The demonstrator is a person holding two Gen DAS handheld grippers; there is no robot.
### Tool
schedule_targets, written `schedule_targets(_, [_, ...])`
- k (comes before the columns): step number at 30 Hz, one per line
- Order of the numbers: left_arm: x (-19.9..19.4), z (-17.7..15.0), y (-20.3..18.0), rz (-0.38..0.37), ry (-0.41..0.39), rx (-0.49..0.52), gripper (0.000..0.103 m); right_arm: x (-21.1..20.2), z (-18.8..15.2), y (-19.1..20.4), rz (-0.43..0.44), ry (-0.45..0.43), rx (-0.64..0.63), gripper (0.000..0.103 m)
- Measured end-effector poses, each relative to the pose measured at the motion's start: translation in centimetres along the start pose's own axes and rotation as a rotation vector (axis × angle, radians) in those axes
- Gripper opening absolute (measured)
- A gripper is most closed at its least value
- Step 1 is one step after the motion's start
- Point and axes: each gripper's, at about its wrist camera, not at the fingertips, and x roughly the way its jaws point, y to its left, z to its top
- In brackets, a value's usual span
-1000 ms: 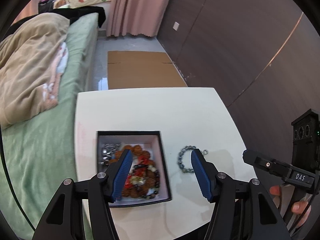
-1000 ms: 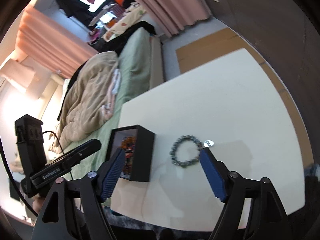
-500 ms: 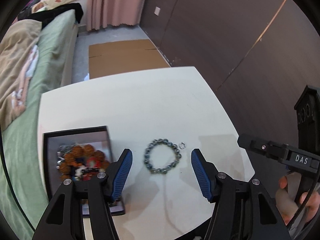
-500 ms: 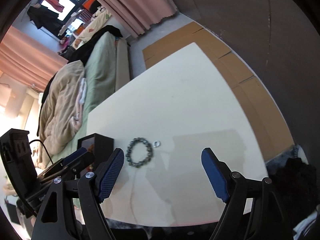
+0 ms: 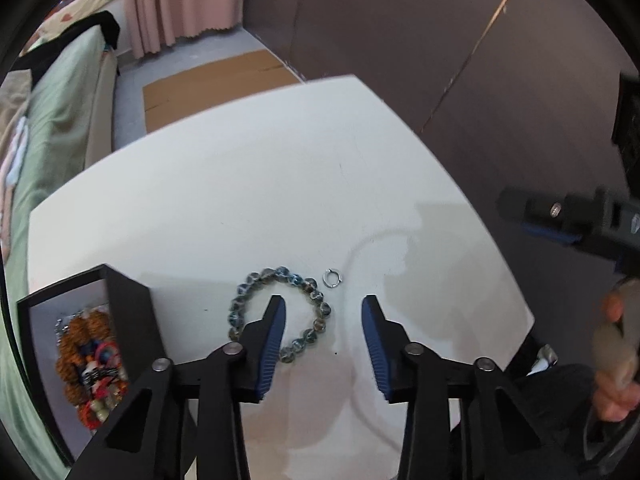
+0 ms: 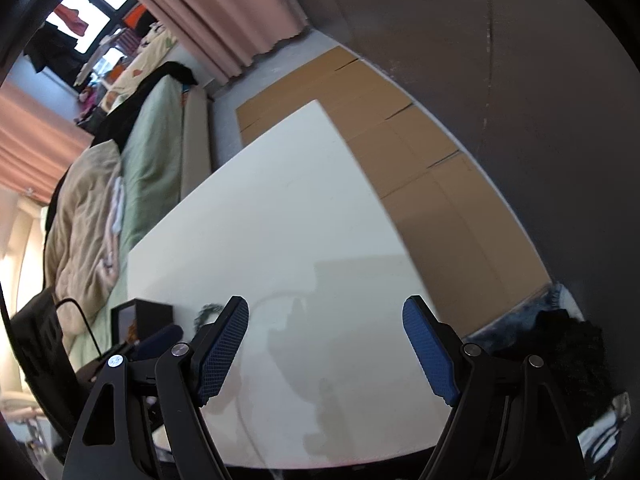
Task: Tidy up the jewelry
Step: 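Lower the left gripper onto the grey stone bead bracelet and grasp it, then drop the grey bracelet into the box with the left gripper while the right grasps the silver ring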
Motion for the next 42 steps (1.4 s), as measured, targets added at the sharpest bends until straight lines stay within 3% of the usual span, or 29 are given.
schedule_targets(6, [2.4, 0.0, -0.7, 0.006, 0.056, 0.03, 0.034, 0.4, 0.5, -0.5, -0.001, 0.017, -0.003, 0.08])
schedule_targets(7, [3.1, -0.2, -0.8, 0.006, 0.084, 0.038, 0.028, 0.5, 0.5, -0.4, -0.013, 0.014, -0.011, 0.08])
schedule_targets(11, [3.1, -0.3, -0.9, 0.054, 0.067, 0.066, 0.01, 1.0, 0.5, -0.3, -0.038, 0.023, -0.02, 0.08])
schedule_targets(19, [0.2, 0.1, 1.3, -0.004, 0.001, -0.005, 0.009, 2.5, -0.2, 2.3, -0.015, 0.053, -0.106, 0.077])
schedule_targets(33, [-6.4, -0.2, 6.8, -0.032, -0.131, -0.147, 0.009, 6.5, -1.9, 7.1, -0.008, 0.146, -0.226, 0.035])
schedule_targets(42, [-10.0, -0.9, 8.9, -0.059, -0.209, -0.185, 0.009, 8.5, -2.3, 10.1, -0.054, 0.159, -0.314, 0.03])
